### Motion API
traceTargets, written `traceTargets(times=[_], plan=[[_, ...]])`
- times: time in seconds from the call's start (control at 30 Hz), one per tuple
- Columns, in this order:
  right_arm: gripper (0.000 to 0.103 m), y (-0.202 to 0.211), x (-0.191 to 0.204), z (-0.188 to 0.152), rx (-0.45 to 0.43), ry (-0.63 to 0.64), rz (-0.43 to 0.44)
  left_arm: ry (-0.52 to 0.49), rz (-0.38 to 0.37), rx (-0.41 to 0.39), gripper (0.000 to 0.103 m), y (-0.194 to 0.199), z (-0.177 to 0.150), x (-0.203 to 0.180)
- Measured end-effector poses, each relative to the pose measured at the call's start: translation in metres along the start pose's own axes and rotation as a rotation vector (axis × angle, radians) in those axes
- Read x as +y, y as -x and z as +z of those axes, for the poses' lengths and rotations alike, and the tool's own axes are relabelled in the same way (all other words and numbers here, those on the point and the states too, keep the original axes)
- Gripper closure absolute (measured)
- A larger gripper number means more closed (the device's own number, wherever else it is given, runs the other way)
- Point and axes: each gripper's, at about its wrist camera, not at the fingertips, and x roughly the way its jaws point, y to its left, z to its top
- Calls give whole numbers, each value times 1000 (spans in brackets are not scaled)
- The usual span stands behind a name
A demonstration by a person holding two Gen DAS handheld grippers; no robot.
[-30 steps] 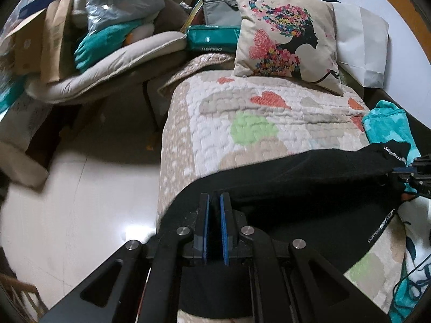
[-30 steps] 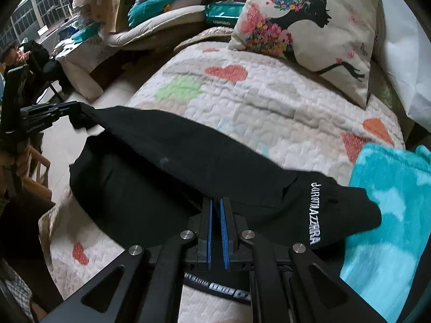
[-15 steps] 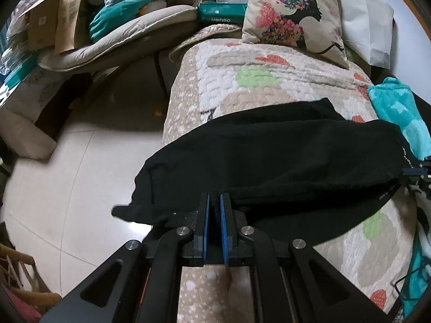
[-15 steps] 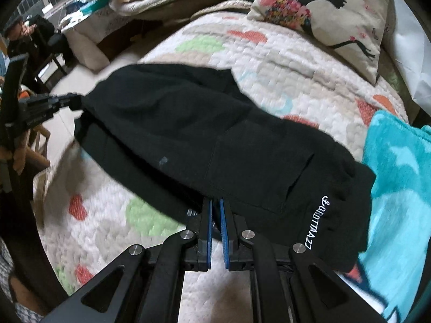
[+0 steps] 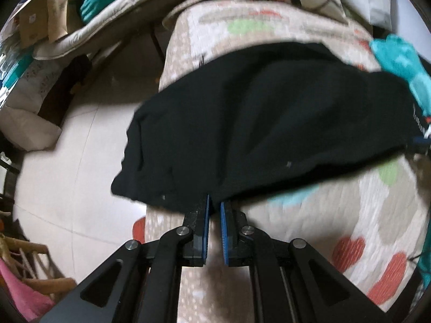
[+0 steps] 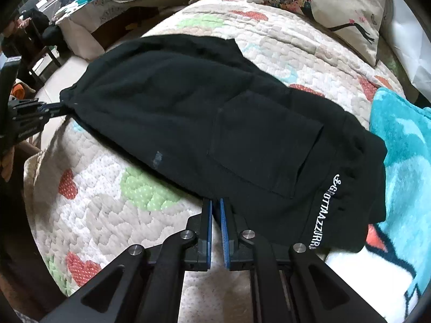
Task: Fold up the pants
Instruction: 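Lift the waistband with both grippers and fold it over toward the leg hems, then open both grippers and release the folded shorts onto the quilt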
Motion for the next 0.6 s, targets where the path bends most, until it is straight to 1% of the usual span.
traceTargets(times=[0.07,0.13,0.23,0.3,0.37,0.43,0.5,0.57,0.6], plan=[[93,-2,0,-2,9,0,0,2,9,32,94,-1,-7,-1],[92,-3,2,-5,15,5,-4,26,8,56,94,2,-11,3],[92,-5,5,-9,40,12,-10,98,-41,57,92,16,-15,15],[92,-9,7,-15,82,10,3,141,-75,35,89,29,-17,22],[92,-10,11,-19,105,26,-21,199,-100,2,78,45,-17,33],[92,-3,13,-23,96,27,-24,251,-109,-26,73,55,-15,44],[91,11,15,-22,61,22,-20,316,-130,-49,70,61,-11,55],[88,27,17,-18,22,15,-9,363,-139,-46,65,59,-2,58],[85,34,16,-16,3,8,-5,372,-136,-36,64,55,4,55]])
